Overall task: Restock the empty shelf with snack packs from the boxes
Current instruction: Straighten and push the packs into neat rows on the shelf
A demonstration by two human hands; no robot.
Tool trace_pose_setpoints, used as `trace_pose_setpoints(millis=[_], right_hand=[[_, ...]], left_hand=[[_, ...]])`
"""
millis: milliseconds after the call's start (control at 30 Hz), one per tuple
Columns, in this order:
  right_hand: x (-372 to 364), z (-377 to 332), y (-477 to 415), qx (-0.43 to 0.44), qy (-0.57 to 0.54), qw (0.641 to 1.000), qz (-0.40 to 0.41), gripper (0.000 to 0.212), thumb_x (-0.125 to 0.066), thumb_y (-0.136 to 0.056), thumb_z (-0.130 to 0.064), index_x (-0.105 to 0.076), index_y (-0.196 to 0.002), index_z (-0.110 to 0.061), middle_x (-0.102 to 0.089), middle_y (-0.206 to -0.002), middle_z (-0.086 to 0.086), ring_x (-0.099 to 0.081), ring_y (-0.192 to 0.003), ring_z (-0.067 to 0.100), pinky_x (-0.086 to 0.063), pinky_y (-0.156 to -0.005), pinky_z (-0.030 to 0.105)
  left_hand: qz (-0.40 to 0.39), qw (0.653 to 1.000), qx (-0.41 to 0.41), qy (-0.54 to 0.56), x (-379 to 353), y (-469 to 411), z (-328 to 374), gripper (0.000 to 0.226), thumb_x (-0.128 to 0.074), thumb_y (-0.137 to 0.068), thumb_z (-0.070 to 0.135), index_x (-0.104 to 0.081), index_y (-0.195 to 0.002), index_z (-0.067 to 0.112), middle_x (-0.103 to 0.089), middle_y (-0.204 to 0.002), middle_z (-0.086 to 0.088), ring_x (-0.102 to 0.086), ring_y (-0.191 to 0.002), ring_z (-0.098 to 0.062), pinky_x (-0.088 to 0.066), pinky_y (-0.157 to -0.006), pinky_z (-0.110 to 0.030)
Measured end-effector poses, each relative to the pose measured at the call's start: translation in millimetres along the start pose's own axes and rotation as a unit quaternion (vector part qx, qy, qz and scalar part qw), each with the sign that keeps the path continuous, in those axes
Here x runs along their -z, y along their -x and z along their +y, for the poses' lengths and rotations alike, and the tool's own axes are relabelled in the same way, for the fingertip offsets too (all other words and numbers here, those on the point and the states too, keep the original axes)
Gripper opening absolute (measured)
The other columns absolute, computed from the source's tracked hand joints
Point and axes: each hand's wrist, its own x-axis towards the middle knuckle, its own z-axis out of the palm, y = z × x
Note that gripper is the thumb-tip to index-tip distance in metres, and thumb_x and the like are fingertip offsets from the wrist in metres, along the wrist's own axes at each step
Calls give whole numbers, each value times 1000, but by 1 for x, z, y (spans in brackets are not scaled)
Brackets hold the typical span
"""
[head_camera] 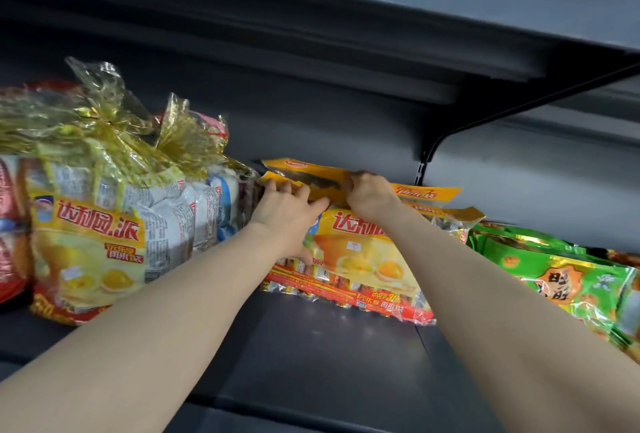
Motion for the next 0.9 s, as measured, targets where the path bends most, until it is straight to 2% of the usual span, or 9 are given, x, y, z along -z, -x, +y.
trace_pose_setpoints(millis=[100,200,367,433,500,567,700,800,900], right_hand=[[7,1,-3,-38,-12,999,34,23,-45,-99,-10,-66,-110,-6,-66,-118,15,-61,-110,33,-48,-85,33],[5,7,-1,-54,-15,998,42,22,-49,-97,-8,-64,-114,-6,-63,-120,14,-60,-110,33,-47,-81,33],[-3,11,15,-39,8,995,87,26,-46,-98,-6,-63,-116,-4,-59,-127,17,-57,-115,34,-46,-88,35],[-2,14,19,-35,11,996,79,29,-42,-102,-14,-65,-116,-5,-56,-133,17,-53,-121,35,-44,-91,36],[2,12,23,-37,7,998,57,41,-35,-106,-36,-64,-122,-13,-40,-153,10,-45,-131,36,-44,-97,39],[4,8,35,-29,25,998,52,51,-32,-103,-53,-57,-134,-22,-25,-161,6,-43,-133,37,-43,-100,44],[2,10,66,1,107,994,37,62,-23,-99,-64,-45,-143,-25,-53,-142,11,-48,-128,37,-37,-104,49],[12,23,58,-50,47,998,7,54,-18,-103,-56,-41,-143,-30,-55,-139,14,-41,-135,37,-27,-109,56],[14,33,36,-94,-19,994,-60,55,-16,-100,-58,-31,-148,-34,-40,-154,10,-26,-145,41,-15,-113,67]], left_hand=[[12,1000,10,-4,-3,2,4,114,-67,-61,82,-18,-151,33,-44,-141,-11,-46,-127,-36,-37,-104,-53],[25,999,23,-9,-7,-3,7,119,-66,-59,84,-13,-153,34,-42,-142,-10,-45,-129,-36,-36,-105,-53],[34,999,29,6,-10,-3,12,121,-68,-56,83,-14,-152,33,-39,-146,-9,-43,-130,-38,-35,-103,-53],[36,999,21,18,-10,1,10,123,-69,-56,83,-13,-152,32,-39,-147,-8,-42,-132,-36,-35,-105,-53],[18,999,7,40,-6,3,2,126,-71,-54,83,-12,-153,32,-37,-149,-6,-39,-135,-34,-33,-108,-53],[5,998,-6,60,1,3,-7,129,-69,-52,86,-11,-154,32,-33,-153,-6,-33,-139,-33,-27,-114,-51],[72,992,-29,98,7,13,-14,126,-58,-56,91,-17,-156,27,-23,-160,-9,-14,-150,-32,-5,-123,-47],[116,986,-46,113,9,18,-12,102,-64,-63,83,-42,-146,26,-37,-151,-4,-27,-145,-26,-21,-120,-44],[118,983,-43,132,10,25,-5,86,-68,-73,69,-43,-144,27,-39,-142,1,-38,-131,-21,-43,-102,-38]])
